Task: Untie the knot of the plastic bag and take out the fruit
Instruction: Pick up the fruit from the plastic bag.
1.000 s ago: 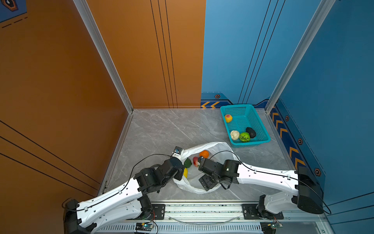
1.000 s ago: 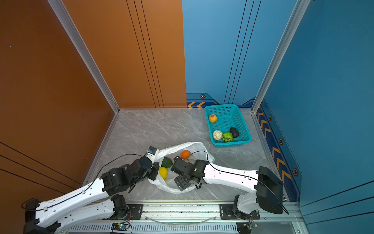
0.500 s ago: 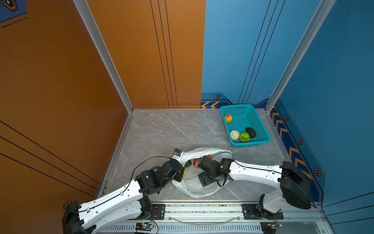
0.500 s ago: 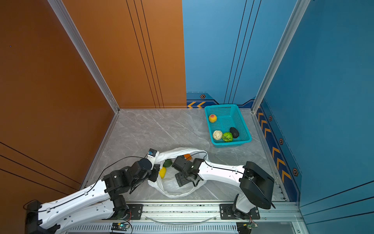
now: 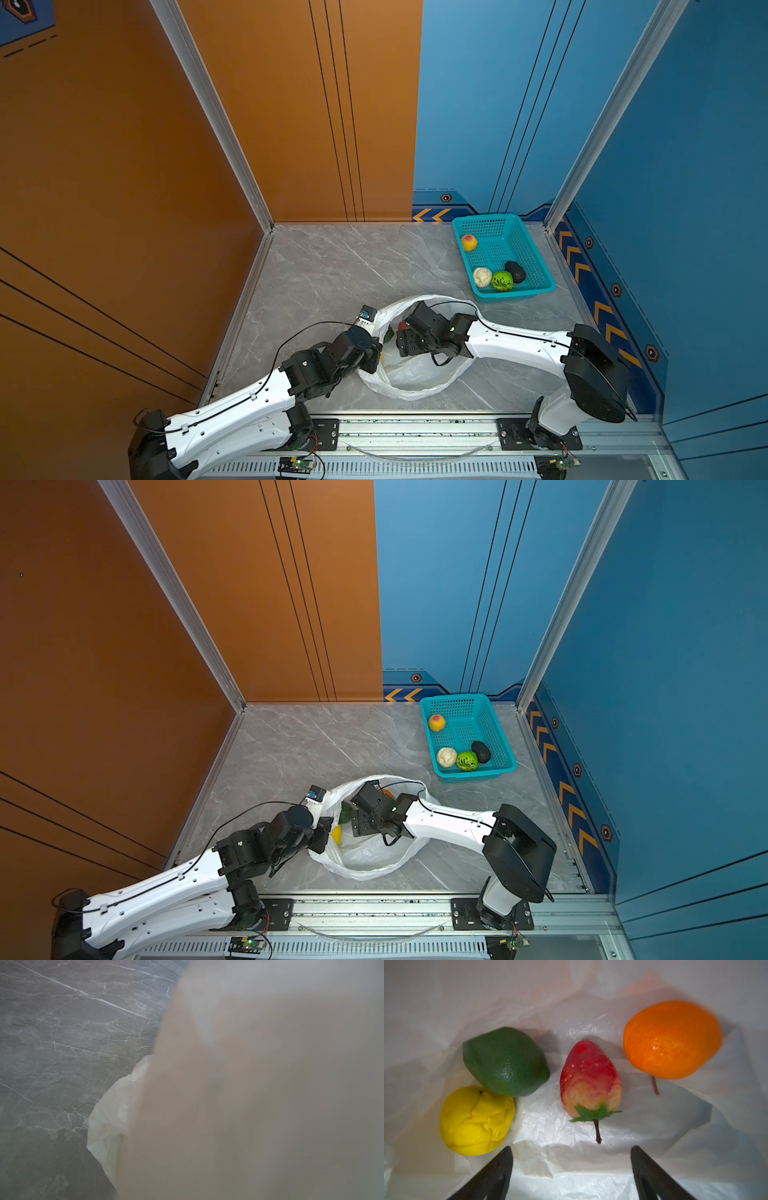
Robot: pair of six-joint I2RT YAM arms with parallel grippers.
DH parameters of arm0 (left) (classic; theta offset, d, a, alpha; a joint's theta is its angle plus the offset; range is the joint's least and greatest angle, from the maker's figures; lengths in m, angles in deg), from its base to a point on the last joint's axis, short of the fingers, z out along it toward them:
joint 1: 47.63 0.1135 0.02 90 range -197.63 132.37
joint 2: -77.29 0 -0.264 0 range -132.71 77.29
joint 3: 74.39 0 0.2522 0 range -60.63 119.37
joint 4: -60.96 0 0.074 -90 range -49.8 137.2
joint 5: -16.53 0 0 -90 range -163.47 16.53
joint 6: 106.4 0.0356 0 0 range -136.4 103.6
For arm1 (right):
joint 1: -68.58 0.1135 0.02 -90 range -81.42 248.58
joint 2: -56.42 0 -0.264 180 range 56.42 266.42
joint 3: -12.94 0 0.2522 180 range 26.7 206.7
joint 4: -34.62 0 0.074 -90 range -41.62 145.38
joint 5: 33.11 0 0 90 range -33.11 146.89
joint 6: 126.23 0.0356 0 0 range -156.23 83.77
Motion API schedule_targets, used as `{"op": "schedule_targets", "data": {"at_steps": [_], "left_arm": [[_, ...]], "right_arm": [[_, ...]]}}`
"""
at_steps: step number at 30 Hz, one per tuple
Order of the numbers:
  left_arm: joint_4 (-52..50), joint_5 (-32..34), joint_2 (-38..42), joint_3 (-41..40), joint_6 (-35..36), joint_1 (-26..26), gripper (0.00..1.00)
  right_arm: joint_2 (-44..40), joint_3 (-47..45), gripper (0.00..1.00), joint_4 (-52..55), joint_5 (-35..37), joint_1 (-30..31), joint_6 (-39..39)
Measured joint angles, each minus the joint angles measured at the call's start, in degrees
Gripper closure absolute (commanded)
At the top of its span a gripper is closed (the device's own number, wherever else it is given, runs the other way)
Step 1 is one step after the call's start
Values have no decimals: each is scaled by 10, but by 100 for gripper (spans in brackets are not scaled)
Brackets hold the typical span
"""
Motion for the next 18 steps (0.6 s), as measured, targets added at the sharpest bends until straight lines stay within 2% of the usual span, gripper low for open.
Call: {"op": "schedule_targets", "data": {"at_steps": [7,13,18], "left_arm": [[6,-15,-2,0,4,0,100],[8,-29,-6,0,8,0,100],[8,-37,-8,0,8,0,100]], "right_arm": [[39,-1,14,-65,26,-12,62],[60,-17,24,-109,34,-25,99],[93,-19,28,-148,32,-37,123]]}}
